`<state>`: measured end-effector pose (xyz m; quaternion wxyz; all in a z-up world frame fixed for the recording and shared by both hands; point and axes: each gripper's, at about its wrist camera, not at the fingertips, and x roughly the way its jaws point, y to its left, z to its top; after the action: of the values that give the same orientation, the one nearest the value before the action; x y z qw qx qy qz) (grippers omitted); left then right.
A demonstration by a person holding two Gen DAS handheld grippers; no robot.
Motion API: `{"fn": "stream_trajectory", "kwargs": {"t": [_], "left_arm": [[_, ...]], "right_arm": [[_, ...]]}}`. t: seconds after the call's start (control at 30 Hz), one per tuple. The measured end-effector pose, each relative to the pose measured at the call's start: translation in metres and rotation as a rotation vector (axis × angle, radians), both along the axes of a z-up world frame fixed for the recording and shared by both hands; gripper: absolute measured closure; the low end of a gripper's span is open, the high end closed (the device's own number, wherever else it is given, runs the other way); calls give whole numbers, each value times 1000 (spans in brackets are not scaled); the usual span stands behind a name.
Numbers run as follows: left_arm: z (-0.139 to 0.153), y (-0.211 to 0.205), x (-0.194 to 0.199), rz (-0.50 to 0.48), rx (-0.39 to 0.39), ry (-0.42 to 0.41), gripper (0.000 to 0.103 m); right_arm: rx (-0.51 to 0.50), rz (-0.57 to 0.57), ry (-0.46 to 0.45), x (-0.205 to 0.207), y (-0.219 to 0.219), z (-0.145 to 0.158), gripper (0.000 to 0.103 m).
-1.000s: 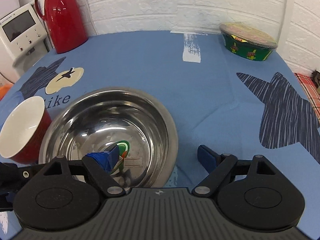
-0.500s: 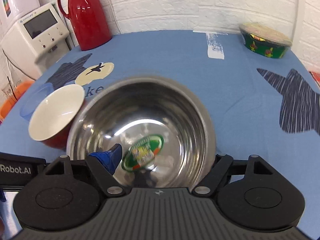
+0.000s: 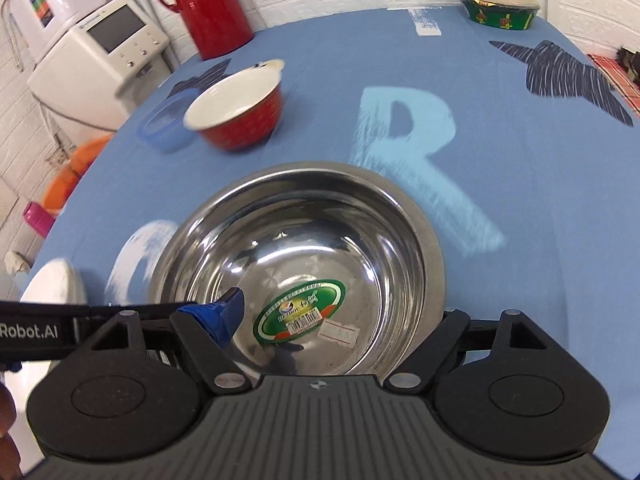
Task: Organize plates and bowls
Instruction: 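Carry the steel bowl with the left gripper, set it down, open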
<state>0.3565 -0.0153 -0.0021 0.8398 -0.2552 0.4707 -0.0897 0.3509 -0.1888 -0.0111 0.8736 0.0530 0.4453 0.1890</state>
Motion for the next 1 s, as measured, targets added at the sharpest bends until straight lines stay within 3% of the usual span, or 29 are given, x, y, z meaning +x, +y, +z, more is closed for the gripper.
{"fn": "stream_trajectory", "kwargs": {"t": [0.2,0.33,0.47,0.57,0.87,1.0], "left_arm": [[-3,24,-63,-68,6,-23,103],[-6,35,-85,-85,5,-50,103],[-8,41,-87,-89,15,-63,103],[-14,47,-86,-90,-3,-39,103],[-38,49,-85,-133,-62,41,103],[-36,43,-85,-138,-36,20,103]], "right_arm": [[8,-4,-34,-65,20,-6,34],[-29,5,-69,-93,36,-8,31],[-43,6,-74,-97,43,-10,31],[-14,2,-45,-94,43,-15,31],[-49,7,-44,-111,41,-18,33],[-54,5,-56,-112,40,-19,33]]}}
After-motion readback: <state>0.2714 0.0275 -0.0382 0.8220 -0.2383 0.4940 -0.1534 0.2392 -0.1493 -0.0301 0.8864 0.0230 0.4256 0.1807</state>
